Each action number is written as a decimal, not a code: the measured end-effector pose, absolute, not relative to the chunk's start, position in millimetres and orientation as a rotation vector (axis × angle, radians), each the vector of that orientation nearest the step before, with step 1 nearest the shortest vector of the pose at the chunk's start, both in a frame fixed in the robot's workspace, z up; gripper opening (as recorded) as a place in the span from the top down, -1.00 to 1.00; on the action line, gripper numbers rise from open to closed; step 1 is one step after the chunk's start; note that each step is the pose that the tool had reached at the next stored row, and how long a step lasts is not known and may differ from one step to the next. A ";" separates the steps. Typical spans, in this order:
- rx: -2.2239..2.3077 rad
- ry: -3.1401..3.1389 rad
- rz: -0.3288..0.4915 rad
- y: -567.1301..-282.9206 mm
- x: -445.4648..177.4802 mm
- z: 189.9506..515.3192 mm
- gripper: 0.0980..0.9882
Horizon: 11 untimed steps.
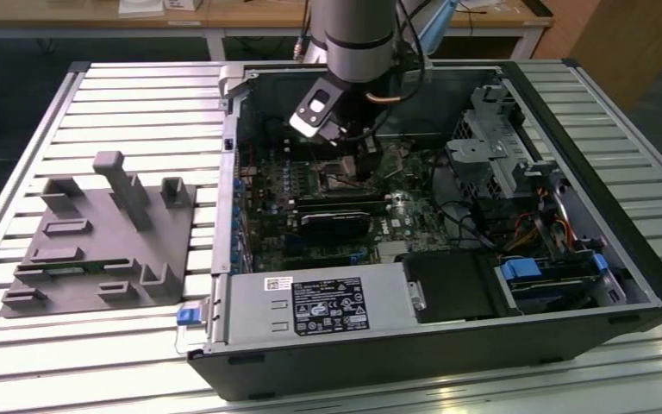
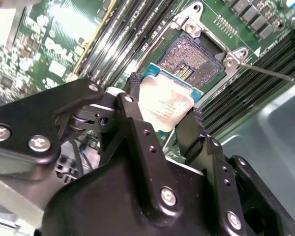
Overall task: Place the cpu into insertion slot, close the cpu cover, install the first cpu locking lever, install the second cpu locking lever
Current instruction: 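Place the cpu into insertion slot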
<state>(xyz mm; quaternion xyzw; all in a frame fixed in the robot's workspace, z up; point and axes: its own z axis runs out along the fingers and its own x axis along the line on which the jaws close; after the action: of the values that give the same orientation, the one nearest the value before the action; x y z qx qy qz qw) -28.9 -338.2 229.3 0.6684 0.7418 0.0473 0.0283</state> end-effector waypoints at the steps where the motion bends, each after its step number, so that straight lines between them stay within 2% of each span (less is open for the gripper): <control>1: 2.082 2.270 0.145 -338.2 -28.9 229.0 0.00; 11: 2.186 2.164 0.141 -336.3 -34.2 226.8 0.00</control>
<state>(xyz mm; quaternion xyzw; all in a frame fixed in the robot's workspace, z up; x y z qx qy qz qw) -34.2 -336.3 226.8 0.7096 0.7024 0.0456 0.0310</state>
